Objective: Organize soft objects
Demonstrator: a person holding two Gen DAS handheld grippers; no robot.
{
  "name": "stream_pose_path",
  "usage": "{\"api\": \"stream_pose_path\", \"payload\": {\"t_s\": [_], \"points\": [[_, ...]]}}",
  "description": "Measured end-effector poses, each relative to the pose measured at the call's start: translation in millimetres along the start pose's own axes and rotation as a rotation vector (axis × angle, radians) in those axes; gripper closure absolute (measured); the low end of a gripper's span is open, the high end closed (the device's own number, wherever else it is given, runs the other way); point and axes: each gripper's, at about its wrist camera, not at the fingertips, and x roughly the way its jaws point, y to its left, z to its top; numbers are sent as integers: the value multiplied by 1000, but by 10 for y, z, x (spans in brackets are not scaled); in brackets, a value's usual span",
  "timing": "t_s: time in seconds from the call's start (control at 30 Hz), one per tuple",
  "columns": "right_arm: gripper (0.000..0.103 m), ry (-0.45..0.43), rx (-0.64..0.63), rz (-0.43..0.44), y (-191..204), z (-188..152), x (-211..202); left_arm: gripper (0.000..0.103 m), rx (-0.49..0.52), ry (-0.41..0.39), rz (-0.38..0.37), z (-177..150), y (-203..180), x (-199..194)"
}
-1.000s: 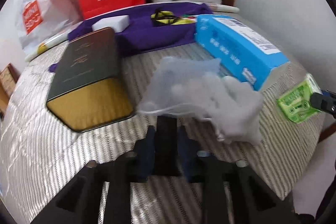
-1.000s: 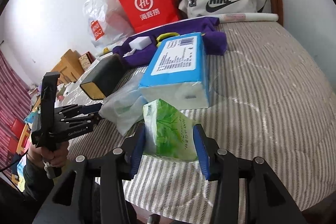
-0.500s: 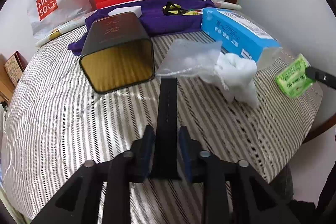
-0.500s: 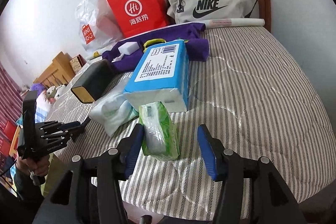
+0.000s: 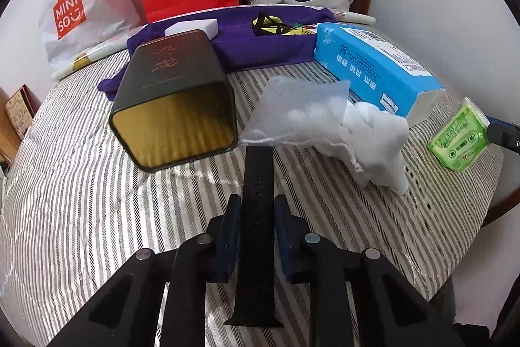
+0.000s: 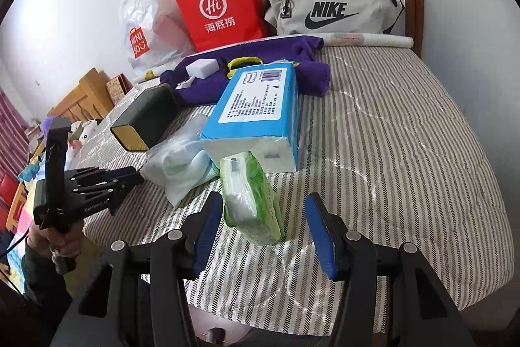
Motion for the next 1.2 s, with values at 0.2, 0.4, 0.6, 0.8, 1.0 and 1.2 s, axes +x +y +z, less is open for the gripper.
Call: {"api": "stream_pose_path", "payload": {"t_s": [0.2,0.4,0.6,0.8,1.0,1.2], "points": [[45,8,-28,16,94,-16,41,82,-1,-3,-1,10,3,15],[43,47,-69,-16,213,-45,266,82,9,-12,2,46,-15,57],[64,74,-101,-70,269,-94,483,83,0,-7,-12,58,7,46],[84,65,-124,-70,291,-109,433,83,-50,-4,-43,8,85,-24],[84,39,-127,-64,331,-89,273,83,-68,-24,-40,-61,140,-181],[84,5,-133,-52,403,-18,124,83,-75,-68,-50,-64,159,-433]]}}
